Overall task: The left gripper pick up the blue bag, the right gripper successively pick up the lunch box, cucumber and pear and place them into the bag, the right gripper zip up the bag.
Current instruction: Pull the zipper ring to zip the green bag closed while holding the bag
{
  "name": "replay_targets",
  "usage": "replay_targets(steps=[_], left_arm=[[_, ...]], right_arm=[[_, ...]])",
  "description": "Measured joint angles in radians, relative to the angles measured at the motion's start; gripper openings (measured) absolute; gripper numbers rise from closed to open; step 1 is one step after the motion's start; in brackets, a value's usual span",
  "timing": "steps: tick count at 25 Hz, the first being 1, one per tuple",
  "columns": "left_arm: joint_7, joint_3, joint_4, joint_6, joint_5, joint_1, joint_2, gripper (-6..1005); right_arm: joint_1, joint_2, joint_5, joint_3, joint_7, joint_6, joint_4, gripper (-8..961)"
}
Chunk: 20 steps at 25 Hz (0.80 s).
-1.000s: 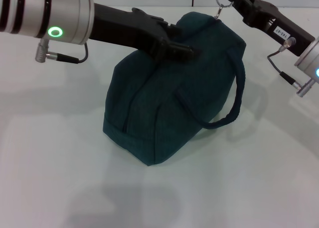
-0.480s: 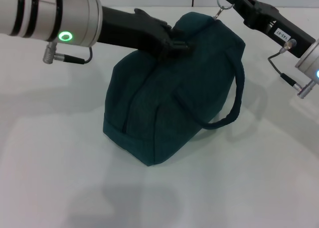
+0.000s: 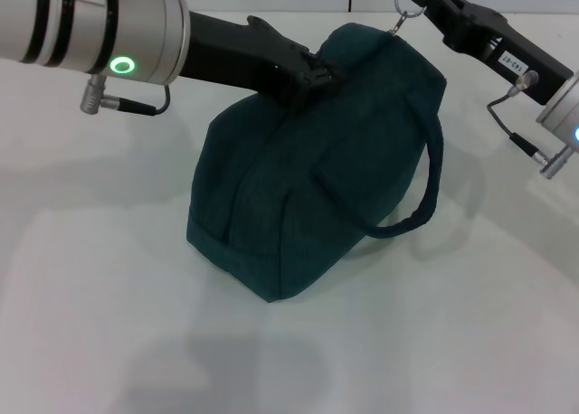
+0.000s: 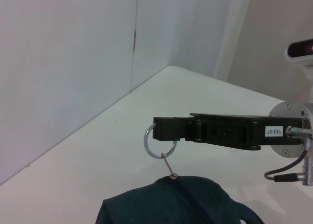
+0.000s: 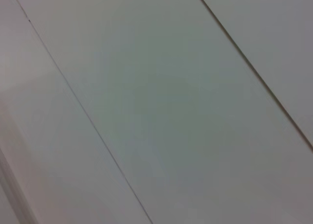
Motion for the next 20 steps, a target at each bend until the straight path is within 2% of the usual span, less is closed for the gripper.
replay_targets(steps=[5,20], left_arm=[[0.001,0.0,0.0,0.0,0.006,-0.002,0.0,61],[0.002,0.013,0.005,-0.009,0.03,-0.013,-0.001,43]], right_arm=[[0.0,0.0,0.001,0.0,0.0,0.0,0.002,69],[-0.003,0.0,0.041,0.0,0.006,0.02,0.041,73]])
